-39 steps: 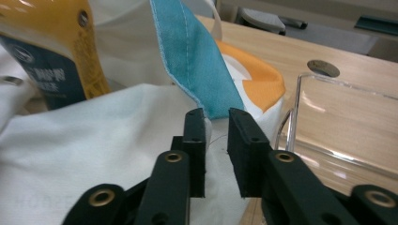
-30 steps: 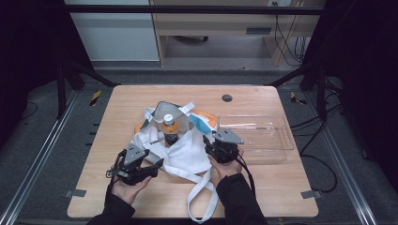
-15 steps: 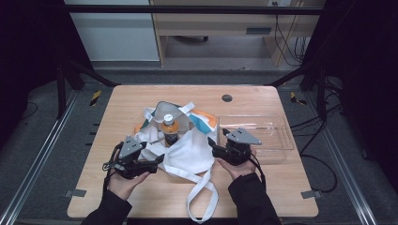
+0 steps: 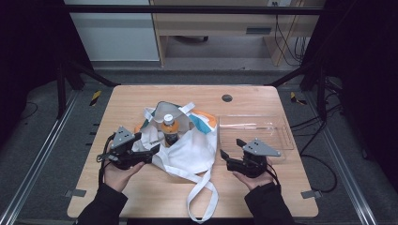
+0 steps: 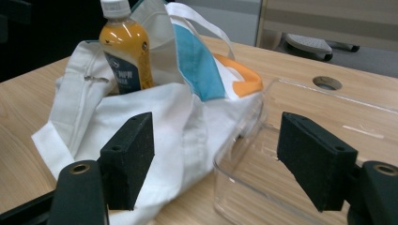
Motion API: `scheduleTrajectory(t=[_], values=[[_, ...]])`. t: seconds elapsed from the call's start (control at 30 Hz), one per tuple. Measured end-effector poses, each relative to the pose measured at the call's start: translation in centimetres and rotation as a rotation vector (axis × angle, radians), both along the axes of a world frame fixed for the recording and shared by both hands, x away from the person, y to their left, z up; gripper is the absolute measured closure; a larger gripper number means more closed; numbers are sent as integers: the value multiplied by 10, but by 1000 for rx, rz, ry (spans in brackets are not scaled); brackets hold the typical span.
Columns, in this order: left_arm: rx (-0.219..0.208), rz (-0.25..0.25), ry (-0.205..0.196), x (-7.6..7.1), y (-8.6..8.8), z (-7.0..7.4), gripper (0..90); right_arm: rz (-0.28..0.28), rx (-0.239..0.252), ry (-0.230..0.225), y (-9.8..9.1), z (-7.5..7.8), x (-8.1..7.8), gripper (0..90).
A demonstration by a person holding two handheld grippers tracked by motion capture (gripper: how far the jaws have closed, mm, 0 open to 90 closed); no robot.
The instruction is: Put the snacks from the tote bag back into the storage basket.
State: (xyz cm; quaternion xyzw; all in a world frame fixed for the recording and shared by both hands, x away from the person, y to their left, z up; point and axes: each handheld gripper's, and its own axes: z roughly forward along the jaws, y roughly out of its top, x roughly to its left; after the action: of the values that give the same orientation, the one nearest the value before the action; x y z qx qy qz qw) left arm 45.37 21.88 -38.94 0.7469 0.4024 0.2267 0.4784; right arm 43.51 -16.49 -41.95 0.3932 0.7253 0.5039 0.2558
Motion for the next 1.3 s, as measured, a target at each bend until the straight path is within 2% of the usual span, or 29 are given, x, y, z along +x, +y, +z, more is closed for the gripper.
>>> scheduleTrajectory(t=[0.2, 0.57, 1.0, 1.3], values=[[-2, -15, -21, 6, -5, 6, 155, 4, -10, 7, -18, -9, -10, 248], [1, -31, -48, 17, -19, 9, 156, 17, 4, 14, -32, -12, -23, 215], [-2, -22, -63, 32, -24, 12, 164, 18, -10, 48, -45, -19, -36, 206], [12, -17, -61, 42, -29, 9, 175, 20, -16, 75, -48, -25, -41, 200]])
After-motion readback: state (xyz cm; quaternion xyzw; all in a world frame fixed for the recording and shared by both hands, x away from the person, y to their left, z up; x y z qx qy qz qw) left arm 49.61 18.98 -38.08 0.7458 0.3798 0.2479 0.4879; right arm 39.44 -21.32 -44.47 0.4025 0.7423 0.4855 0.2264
